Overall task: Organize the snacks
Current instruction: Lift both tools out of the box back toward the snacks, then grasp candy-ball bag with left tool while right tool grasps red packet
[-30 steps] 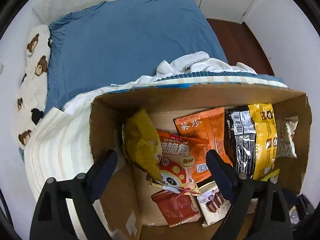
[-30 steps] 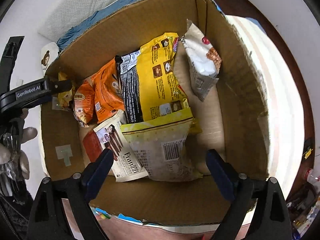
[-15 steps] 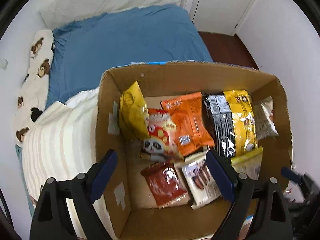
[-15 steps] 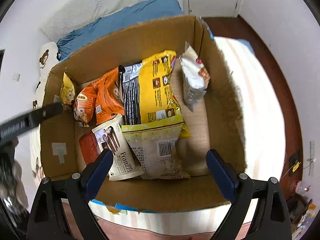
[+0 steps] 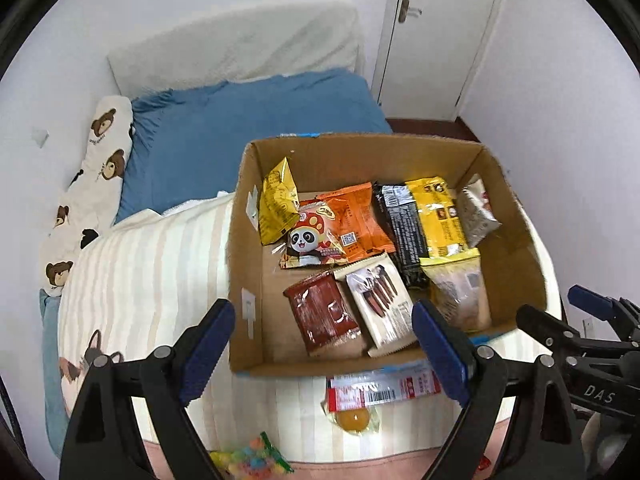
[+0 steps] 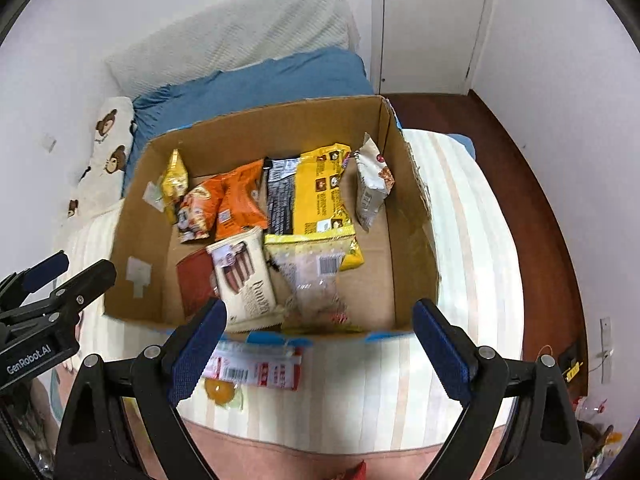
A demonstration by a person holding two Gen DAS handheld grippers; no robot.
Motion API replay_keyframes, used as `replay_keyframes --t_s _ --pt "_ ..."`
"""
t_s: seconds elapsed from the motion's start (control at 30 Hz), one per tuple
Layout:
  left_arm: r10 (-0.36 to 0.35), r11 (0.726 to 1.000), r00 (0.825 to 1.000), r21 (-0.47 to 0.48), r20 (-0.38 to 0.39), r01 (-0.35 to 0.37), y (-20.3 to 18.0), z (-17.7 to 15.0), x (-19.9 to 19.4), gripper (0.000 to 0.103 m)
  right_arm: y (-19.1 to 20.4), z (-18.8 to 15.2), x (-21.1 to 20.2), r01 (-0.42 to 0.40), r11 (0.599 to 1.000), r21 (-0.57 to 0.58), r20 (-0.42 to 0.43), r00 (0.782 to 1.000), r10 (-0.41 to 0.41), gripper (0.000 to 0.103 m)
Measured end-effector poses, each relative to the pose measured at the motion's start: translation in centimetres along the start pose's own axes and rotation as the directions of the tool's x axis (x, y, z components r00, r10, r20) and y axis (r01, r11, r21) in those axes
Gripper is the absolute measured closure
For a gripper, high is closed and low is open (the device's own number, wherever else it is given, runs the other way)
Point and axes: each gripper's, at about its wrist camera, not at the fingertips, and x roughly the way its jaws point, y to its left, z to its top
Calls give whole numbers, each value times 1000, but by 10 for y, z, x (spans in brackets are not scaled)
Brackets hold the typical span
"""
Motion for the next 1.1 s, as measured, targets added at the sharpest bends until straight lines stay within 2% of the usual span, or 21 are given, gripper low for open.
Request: replay_keyframes --t_s 0.4,0.63,0.77,0.87,1.0,1.1 --pt "20 1000 989 2 148 -20 -1 -37 -76 12 19 -46 -72 -27 999 -40 119 992 32 7" --pt "9 1000 985 -30 173 -4 2 -58 -102 12 23 -62 -103 -85 996 -37 146 985 90 7" --pt "12 999 989 -48 148 -5 9 -77 -104 12 18 -77 -101 -117 993 -15 116 986 118 7" --pt "20 996 995 -87 94 -11 23 -97 -96 12 9 -98 -84 -143 989 36 47 989 141 7" --pt "31 983 999 -178 -24 -35 51 -127 -68 12 -7 -134 -48 -146 982 122 -61 986 155 7" --pt "29 969 993 -242 -114 -56 72 -153 -43 13 -27 -166 -15 -150 965 215 -162 969 187 7"
